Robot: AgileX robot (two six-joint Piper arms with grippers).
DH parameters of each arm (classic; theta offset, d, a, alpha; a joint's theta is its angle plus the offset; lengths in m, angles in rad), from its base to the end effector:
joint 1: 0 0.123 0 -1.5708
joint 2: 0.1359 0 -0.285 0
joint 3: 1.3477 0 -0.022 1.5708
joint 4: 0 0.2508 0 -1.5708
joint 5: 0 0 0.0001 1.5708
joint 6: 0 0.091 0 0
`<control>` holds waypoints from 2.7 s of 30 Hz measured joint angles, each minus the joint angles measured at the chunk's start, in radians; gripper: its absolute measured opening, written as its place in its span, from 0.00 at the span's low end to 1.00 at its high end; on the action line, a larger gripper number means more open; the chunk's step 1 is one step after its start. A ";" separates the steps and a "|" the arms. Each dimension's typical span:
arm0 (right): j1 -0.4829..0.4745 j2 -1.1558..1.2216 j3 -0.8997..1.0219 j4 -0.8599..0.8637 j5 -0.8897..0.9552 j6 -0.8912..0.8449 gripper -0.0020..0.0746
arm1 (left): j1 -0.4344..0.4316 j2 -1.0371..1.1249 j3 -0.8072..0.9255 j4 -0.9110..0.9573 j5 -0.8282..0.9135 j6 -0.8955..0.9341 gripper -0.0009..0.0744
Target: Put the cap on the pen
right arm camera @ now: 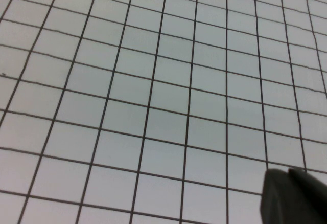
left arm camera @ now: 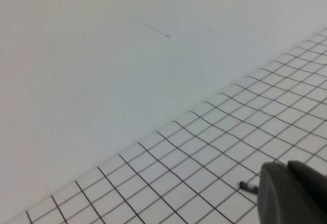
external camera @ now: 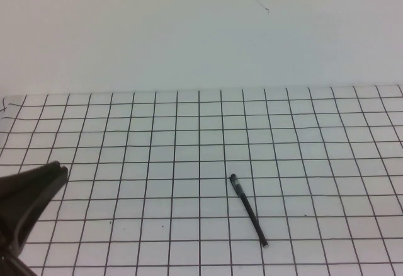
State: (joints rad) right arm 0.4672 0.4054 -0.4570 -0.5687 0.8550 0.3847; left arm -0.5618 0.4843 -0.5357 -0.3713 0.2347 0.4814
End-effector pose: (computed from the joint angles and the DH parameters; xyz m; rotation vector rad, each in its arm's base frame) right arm 0.0775 -0.0023 0.2772 -0.2833 2.1276 -0.1971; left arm 0.0837 -0.0618 0.3377 0.6176 1.5483 -0.4058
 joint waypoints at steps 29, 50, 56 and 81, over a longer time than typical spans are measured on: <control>0.000 0.000 0.000 0.002 0.000 -0.002 0.03 | 0.211 -0.123 0.004 0.026 0.177 0.037 0.01; 0.000 0.000 0.000 0.002 0.000 -0.002 0.03 | 0.517 -0.394 0.503 -0.146 -0.181 0.042 0.01; 0.000 0.000 0.000 0.002 0.000 -0.002 0.03 | 0.517 -0.460 0.537 0.171 -0.140 -0.243 0.01; 0.000 0.000 0.000 0.002 0.000 -0.002 0.03 | 0.517 -0.474 0.537 0.346 0.080 -0.481 0.01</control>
State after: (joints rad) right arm 0.4672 0.4054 -0.4570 -0.5665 0.8550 0.3824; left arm -0.0444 0.0103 0.0016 -0.0255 0.3151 0.0000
